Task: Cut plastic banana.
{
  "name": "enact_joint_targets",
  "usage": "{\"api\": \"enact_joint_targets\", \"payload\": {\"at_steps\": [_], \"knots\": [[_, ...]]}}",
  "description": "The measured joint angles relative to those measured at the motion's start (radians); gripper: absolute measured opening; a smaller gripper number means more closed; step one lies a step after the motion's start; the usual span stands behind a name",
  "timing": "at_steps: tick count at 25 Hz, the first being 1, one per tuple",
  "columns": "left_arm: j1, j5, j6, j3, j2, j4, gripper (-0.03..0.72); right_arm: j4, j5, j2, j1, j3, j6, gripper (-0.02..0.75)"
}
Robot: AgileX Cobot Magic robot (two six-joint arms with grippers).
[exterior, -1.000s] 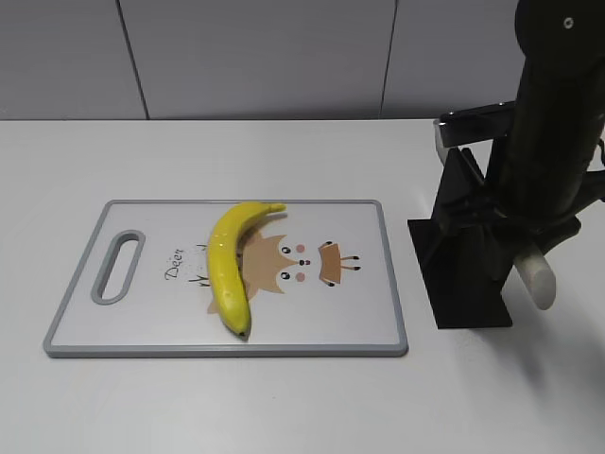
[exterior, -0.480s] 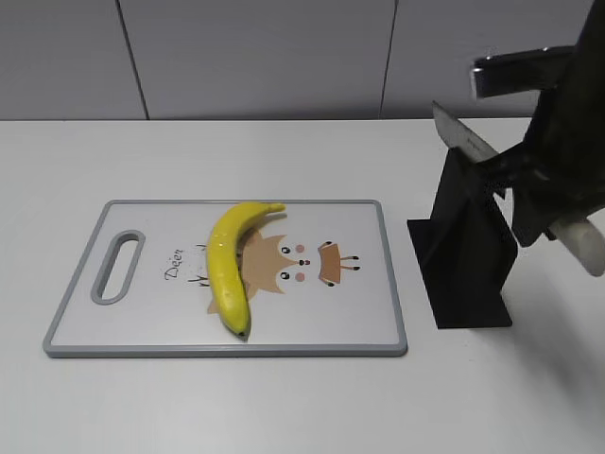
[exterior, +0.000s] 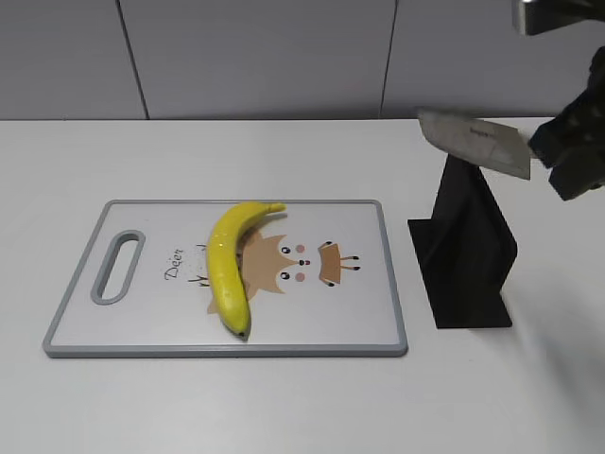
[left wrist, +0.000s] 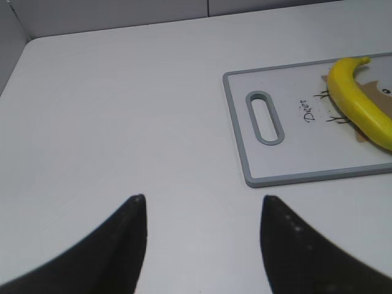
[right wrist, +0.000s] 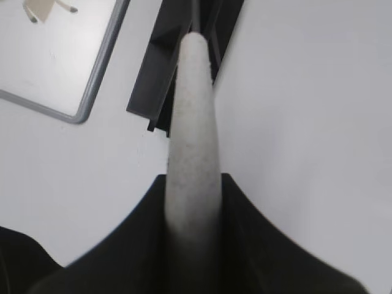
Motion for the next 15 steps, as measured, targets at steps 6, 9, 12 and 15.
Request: {"api": "enact_joint_targets", "payload": {"at_steps": [6,9,12,15], "knots": [[0.0,-0.004,0.0,0.0,0.0,0.0,0.573,-0.003,-0.09,-0.076,0.0,0.0,-0.102,0.179],[0.0,-0.004,0.002,-0.015,0.029,0.0,0.572,-0.001,-0.131,-0.084,0.0,0.0,-0.189,0.179],[0.0,-0.035,0.058,-0.063,0.119,-0.003,0.572,0.022,-0.165,-0.085,0.0,0.0,-0.273,0.179],[0.0,-0.108,0.151,-0.122,0.236,-0.042,0.572,0.097,-0.177,-0.085,0.0,0.0,-0.415,0.179]]}}
